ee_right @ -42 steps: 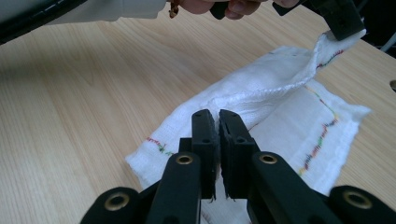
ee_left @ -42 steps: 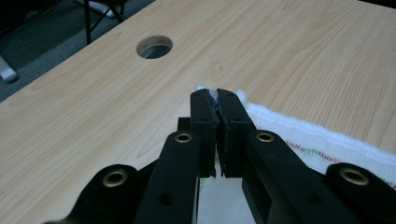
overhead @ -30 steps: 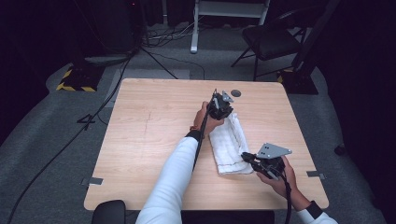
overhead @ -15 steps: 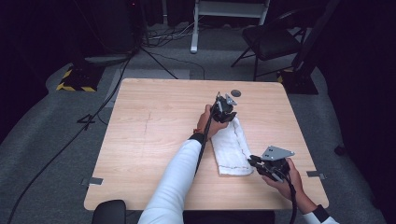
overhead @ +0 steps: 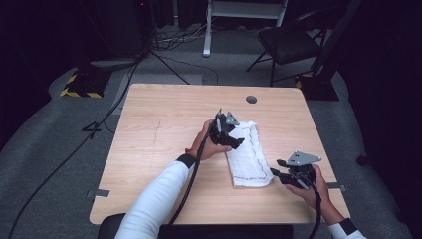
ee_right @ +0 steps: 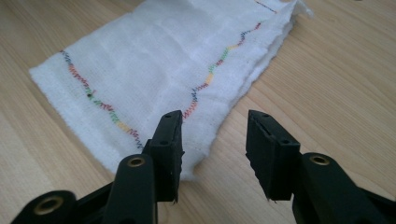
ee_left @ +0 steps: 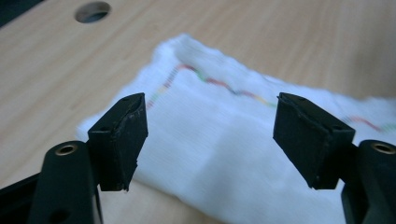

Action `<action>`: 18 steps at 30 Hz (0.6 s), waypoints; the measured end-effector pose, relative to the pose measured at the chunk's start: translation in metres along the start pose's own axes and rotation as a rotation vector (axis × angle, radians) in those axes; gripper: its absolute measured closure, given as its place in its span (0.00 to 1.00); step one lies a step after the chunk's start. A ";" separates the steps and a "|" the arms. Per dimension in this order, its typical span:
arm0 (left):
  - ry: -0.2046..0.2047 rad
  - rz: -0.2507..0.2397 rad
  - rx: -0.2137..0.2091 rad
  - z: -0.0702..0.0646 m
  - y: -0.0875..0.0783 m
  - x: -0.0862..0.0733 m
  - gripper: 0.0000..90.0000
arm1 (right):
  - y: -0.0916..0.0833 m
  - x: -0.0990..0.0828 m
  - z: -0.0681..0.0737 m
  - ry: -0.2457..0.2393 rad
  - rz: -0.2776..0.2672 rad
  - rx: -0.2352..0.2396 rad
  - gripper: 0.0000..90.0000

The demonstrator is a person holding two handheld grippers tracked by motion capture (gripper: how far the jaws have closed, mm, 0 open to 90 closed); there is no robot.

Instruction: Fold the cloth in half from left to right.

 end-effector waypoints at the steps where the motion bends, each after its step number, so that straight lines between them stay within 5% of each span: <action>1: 0.011 0.012 -0.009 -0.006 -0.002 -0.005 0.28 | 0.001 -0.001 -0.001 0.003 0.004 0.007 0.61; 5: 0.031 0.014 -0.055 -0.031 -0.008 -0.025 0.27 | 0.004 -0.006 -0.008 0.011 0.029 0.015 0.56; 11: 0.087 0.094 -0.108 -0.058 -0.001 -0.053 0.30 | 0.016 -0.016 -0.009 0.006 0.058 0.060 0.58; 18: 0.126 0.127 -0.101 -0.068 0.003 -0.067 0.33 | 0.024 -0.022 -0.004 -0.010 0.095 0.100 0.58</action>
Point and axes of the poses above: each handheld gripper's, and its own axes: y roughly forward along the jaws, x roughly out of its top, z roughly to its left, the point moved 7 cm from there along y, roughly forward along the jaws
